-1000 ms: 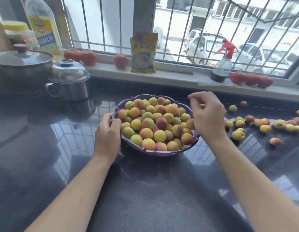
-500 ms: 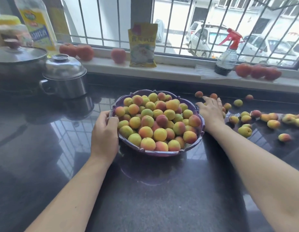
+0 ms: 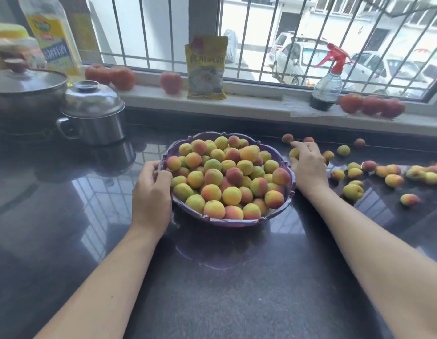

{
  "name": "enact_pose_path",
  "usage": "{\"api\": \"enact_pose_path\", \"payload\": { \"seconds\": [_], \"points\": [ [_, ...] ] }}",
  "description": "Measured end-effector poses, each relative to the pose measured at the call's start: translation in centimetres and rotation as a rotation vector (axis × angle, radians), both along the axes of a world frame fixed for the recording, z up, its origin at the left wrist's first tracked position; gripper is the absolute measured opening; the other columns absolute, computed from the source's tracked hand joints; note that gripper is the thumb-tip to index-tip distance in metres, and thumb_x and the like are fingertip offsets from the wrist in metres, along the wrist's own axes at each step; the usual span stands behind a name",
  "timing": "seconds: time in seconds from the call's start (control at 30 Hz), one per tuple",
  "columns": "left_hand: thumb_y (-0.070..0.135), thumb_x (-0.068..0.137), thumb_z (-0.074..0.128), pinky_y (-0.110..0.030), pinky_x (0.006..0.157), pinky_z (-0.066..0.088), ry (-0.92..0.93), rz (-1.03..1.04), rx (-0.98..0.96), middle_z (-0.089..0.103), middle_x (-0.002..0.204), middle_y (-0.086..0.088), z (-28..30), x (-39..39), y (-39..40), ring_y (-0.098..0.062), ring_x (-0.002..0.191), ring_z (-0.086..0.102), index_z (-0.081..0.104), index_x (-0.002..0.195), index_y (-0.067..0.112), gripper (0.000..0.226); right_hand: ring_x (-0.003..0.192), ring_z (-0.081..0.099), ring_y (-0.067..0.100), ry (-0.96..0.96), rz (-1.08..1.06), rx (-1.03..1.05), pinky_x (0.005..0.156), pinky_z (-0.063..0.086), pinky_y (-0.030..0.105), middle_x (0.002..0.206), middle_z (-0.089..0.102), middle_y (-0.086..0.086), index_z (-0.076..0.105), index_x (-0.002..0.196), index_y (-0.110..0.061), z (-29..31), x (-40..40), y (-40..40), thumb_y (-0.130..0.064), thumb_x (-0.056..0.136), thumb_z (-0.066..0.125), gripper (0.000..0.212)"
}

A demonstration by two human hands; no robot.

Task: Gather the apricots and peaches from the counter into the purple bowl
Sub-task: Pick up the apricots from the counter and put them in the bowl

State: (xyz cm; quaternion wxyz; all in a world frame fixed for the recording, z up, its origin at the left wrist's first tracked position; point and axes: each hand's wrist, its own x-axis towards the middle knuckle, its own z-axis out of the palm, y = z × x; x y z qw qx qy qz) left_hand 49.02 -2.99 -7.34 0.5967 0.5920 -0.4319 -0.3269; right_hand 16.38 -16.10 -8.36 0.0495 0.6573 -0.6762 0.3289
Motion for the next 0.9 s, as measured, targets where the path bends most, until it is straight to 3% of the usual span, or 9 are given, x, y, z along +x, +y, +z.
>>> {"api": "enact_pose_path", "payload": {
  "seconds": [0.1,0.2,0.3,0.4,0.5,0.67,0.77,0.9],
  "points": [
    [0.036,0.083,0.046,-0.018,0.060,0.046,-0.012,0.006,-0.009,0.068,0.083,0.009,0.0,0.1,-0.1,0.005,0.067,0.058,0.065,0.096,0.023,0.026,0.115,0.061,0.030,-0.210,0.014,-0.077,0.097,0.046,0.034,0.124,0.065,0.015,0.065,0.128,-0.008,1.7,0.2,1.1,-0.004,0.093,0.064,0.035],
    [0.036,0.083,0.046,-0.023,0.063,0.045,0.001,0.007,0.001,0.068,0.084,0.011,0.1,0.0,-0.2,0.007,0.068,0.058,0.065,0.096,0.024,0.027,0.096,0.067,0.001,-0.483,0.104,-0.086,0.083,0.052,0.020,0.102,0.069,-0.005,0.064,0.127,-0.014,5.5,1.3,3.0,-0.015,0.100,0.061,0.028],
    [0.037,0.082,0.046,-0.030,0.068,0.044,0.007,0.013,0.019,0.068,0.080,0.016,0.1,0.0,-0.1,0.008,0.070,0.059,0.065,0.096,0.025,0.027,0.093,0.070,0.011,-0.610,0.250,0.000,0.072,0.056,0.020,0.103,0.068,-0.002,0.063,0.128,-0.022,10.3,3.4,5.4,-0.022,0.102,0.060,0.026],
    [0.038,0.082,0.045,-0.031,0.069,0.044,0.020,0.012,0.034,0.068,0.081,0.015,0.2,0.0,0.0,0.004,0.073,0.060,0.065,0.096,0.026,0.027,0.093,0.073,0.013,-0.543,0.368,0.191,0.076,0.059,0.024,0.116,0.067,-0.001,0.063,0.127,-0.027,13.8,5.9,7.9,-0.017,0.096,0.069,0.033],
    [0.037,0.084,0.045,-0.031,0.069,0.045,0.017,0.003,0.037,0.070,0.086,0.013,0.4,0.0,0.2,0.000,0.078,0.062,0.065,0.098,0.026,0.026,0.086,0.074,0.011,-0.372,0.485,0.296,0.079,0.060,0.025,0.109,0.070,-0.006,0.067,0.123,-0.021,14.7,9.1,9.6,-0.023,0.094,0.071,0.029],
    [0.035,0.088,0.047,-0.031,0.068,0.044,0.008,-0.005,0.032,0.070,0.089,0.011,0.3,0.1,0.2,-0.008,0.085,0.063,0.065,0.100,0.025,0.024,0.094,0.060,0.009,0.047,0.483,0.236,0.083,0.051,0.030,0.102,0.069,-0.009,0.071,0.115,-0.025,11.7,12.5,9.0,-0.040,0.095,0.067,0.026],
    [0.038,0.083,0.045,-0.031,0.069,0.045,0.015,-0.008,0.029,0.069,0.086,0.011,0.2,0.1,0.1,-0.009,0.085,0.064,0.065,0.098,0.025,0.028,0.104,0.051,0.016,0.167,0.448,0.204,0.092,0.045,0.041,0.107,0.069,-0.006,0.069,0.115,-0.027,10.1,13.1,8.7,-0.045,0.097,0.060,0.027],
    [0.038,0.082,0.046,-0.031,0.068,0.045,0.020,-0.011,0.025,0.069,0.082,0.012,0.1,0.2,-0.1,-0.008,0.080,0.063,0.066,0.097,0.025,0.028,0.106,0.048,0.018,0.228,0.412,0.148,0.097,0.035,0.045,0.105,0.069,-0.009,0.067,0.110,-0.029,9.5,13.2,8.4,-0.049,0.099,0.055,0.026]
  ]
}}
